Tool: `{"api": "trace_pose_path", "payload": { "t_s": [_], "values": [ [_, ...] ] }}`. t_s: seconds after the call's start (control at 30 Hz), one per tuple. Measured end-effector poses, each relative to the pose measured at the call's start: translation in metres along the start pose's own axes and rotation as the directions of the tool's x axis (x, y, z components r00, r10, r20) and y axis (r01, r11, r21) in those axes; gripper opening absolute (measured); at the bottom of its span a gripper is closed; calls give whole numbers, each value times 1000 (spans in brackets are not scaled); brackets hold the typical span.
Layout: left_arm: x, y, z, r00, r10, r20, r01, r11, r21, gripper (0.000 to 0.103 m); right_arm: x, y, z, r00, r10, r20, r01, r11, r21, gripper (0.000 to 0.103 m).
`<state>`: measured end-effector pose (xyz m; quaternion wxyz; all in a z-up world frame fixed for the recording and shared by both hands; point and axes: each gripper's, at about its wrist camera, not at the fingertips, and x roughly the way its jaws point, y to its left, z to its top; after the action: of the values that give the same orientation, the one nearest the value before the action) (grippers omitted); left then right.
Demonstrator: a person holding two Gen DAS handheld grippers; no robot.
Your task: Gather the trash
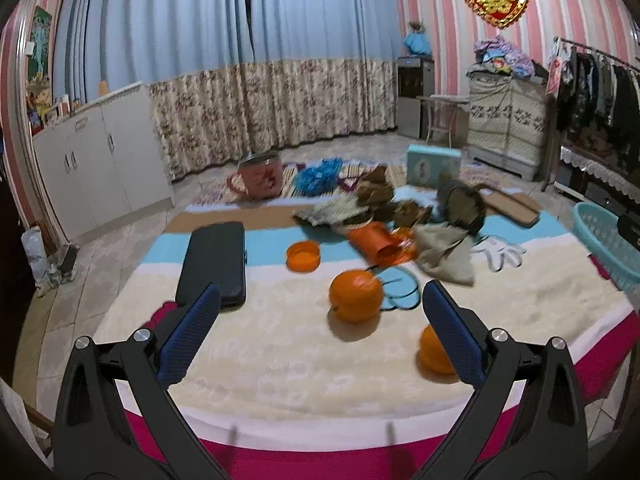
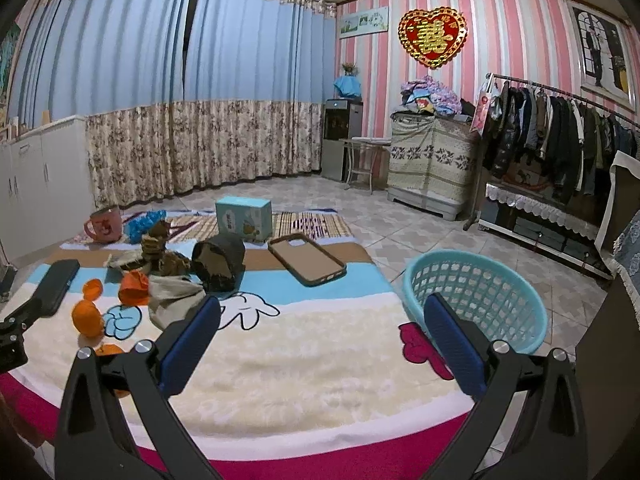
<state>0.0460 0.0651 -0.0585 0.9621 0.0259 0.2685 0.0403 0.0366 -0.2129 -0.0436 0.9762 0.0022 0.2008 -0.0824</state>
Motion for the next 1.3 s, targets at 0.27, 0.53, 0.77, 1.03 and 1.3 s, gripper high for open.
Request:
{"api": "trace_pose_path", "payload": {
  "t_s": [0.27,0.53,0.77,1.03,1.3],
  "values": [
    [49,5,-9,997,6,-83,-7,1000,-10,98,35,14,-13,997,18,-81,-20,999,-27,99],
    [81,-6,-1,989,-56,-140,57,998,6,98,55,23,-22,990,10,-141,-20,997,-70,99],
    [97,-15,4,977,-103,-186,111,993,33,90,64,22,-28,984,27,-178,-36,998,-47,99],
    [109,-19,1,951,-183,-249,194,981,21,49,59,31,-27,983,38,-179,-48,998,-50,99],
    [96,-7,-2,958,-182,-221,187,982,1,40,33,59,-21,983,93,-155,-102,994,-47,99]
  ]
}}
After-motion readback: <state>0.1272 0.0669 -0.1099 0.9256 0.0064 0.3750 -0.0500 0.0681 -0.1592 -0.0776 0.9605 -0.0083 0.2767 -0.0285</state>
